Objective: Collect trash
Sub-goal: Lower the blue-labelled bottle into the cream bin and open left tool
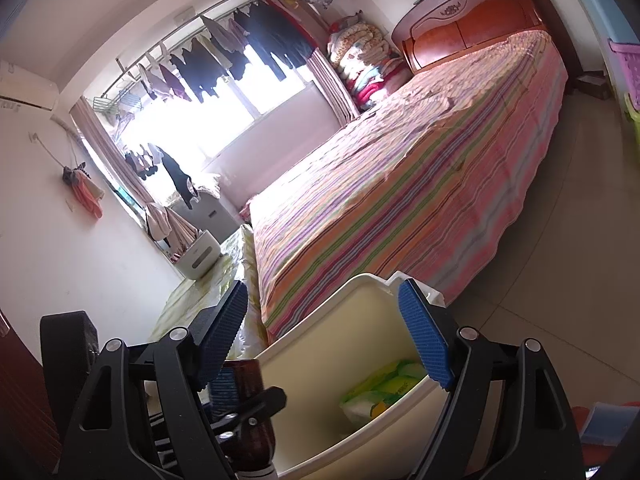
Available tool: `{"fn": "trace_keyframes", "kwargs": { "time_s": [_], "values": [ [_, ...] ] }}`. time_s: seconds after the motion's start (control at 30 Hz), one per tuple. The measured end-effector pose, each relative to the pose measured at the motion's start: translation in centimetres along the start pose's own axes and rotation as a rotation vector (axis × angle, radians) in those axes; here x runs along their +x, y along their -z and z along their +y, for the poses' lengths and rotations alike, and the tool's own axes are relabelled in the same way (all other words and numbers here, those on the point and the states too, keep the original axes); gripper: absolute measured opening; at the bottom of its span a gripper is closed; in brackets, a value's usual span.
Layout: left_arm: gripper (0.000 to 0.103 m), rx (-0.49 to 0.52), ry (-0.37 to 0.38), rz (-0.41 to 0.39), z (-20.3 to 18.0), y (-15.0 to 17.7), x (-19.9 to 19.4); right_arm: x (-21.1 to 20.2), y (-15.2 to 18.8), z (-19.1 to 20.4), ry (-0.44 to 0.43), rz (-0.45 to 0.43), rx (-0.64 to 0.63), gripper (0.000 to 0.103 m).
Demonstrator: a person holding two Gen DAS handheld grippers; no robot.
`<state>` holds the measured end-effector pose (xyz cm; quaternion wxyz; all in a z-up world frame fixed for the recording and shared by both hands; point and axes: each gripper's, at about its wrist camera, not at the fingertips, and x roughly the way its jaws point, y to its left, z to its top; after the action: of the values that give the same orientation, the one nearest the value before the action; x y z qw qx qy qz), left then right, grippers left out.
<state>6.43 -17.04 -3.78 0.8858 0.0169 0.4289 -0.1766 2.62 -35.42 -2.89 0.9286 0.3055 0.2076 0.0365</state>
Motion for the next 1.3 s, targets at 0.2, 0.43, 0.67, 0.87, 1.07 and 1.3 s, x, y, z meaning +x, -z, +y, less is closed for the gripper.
{"fn": "trace_keyframes", "kwargs": {
  "time_s": [0.2, 0.43, 0.67, 0.87, 1.07, 1.3],
  "values": [
    [0.041, 0.038, -0.003, -0.006, -1.2, -0.6, 0.2, -0.5, -0.2, -0.3, -0.003, -0.022, 0.014, 0.077],
    [0.041, 0.071, -0.003, -0.043, -2.3, -1.9, 0.1, -0.8, -0.4, -0.6, -0.009, -0.04, 0.025, 0.077],
    [0.041, 0.088, -0.006, -0.04, -3.3, -2.8, 0.9, -0.8, -0.4, -1.0, -0.009, -0.05, 0.035, 0.077],
    [0.057, 0.068, -0.002, -0.047, -2.9, -2.9, 1.0, -0.6, -0.3, -1.2, -0.009, -0.041, 0.034, 0.077],
    [0.079, 0.033, -0.038, -0.109, -2.0, -2.6, -0.1, -0.5, -0.4, -1.2, -0.011, -0.031, 0.033, 0.077],
    [0.079, 0.013, -0.082, -0.103, -0.7, -1.6, -0.9, -0.2, -0.5, -1.2, -0.015, -0.017, 0.028, 0.077]
  ]
}}
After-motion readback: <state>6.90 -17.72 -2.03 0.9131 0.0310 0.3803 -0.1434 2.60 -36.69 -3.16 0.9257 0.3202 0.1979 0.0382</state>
